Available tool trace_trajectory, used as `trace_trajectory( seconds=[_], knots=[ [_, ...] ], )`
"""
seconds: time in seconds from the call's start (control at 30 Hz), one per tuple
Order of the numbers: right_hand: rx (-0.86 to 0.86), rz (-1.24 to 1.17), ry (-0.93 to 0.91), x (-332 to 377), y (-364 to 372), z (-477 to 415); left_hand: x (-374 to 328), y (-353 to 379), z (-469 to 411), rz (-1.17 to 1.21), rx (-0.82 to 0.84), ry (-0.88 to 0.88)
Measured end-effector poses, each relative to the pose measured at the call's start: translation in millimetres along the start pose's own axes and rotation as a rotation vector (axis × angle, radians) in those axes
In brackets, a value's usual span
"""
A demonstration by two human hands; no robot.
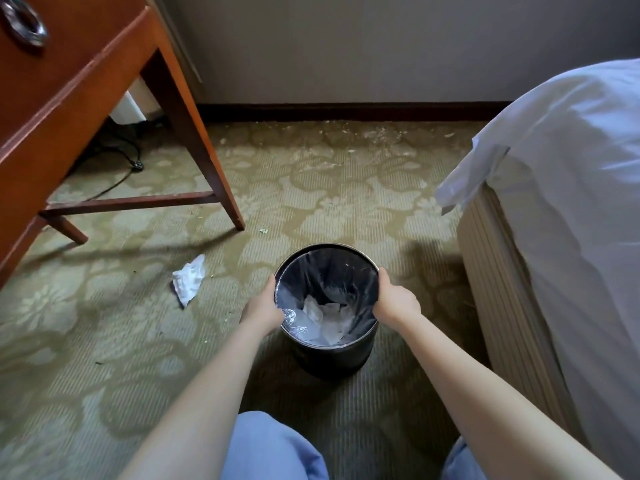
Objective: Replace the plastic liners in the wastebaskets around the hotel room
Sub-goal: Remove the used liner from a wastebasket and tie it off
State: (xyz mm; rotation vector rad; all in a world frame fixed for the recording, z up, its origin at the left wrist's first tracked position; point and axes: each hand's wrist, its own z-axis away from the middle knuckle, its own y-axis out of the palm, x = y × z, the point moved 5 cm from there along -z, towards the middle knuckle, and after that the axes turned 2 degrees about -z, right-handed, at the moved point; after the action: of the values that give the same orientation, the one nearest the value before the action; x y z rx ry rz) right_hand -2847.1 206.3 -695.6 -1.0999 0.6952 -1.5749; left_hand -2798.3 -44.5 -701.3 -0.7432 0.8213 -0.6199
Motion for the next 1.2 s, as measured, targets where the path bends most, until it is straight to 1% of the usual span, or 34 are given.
trace_trajectory(
  seconds=[0.1, 0.33, 0.63, 0.83, 1.0, 1.1, 1.2],
  knots=[
    [-0.027, 0.001, -0.021, 4.4, -18.9, 5.9, -6.4, -14.4, 6.8, 0.023, -0.016, 0.038],
    [-0.159, -0.010, -0.110, 23.5, -91.0, 32.6, -41.5, -83.2, 39.3, 0.032, -0.139, 0.181],
    [-0.398, -0.002, -0.175, 46.7, -178.9, 67.9, -89.9, -163.4, 78.1, 0.010, -0.421, 0.243],
    [-0.536, -0.058, -0.209, 56.4, -228.6, 73.5, -127.1, -208.0, 101.8, 0.002, -0.558, 0.345],
    [-0.664, -0.110, -0.208, 58.2, -247.1, 61.3, -148.0, -221.3, 84.7, 0.048, -0.609, 0.365],
    [-0.729, -0.092, -0.160, 50.5, -243.5, 38.5, -158.3, -209.6, 58.2, 0.081, -0.579, 0.385],
    [-0.768, -0.072, -0.164, 40.7, -230.7, 7.6, -162.2, -189.0, 22.7, 0.079, -0.572, 0.384]
  ],
)
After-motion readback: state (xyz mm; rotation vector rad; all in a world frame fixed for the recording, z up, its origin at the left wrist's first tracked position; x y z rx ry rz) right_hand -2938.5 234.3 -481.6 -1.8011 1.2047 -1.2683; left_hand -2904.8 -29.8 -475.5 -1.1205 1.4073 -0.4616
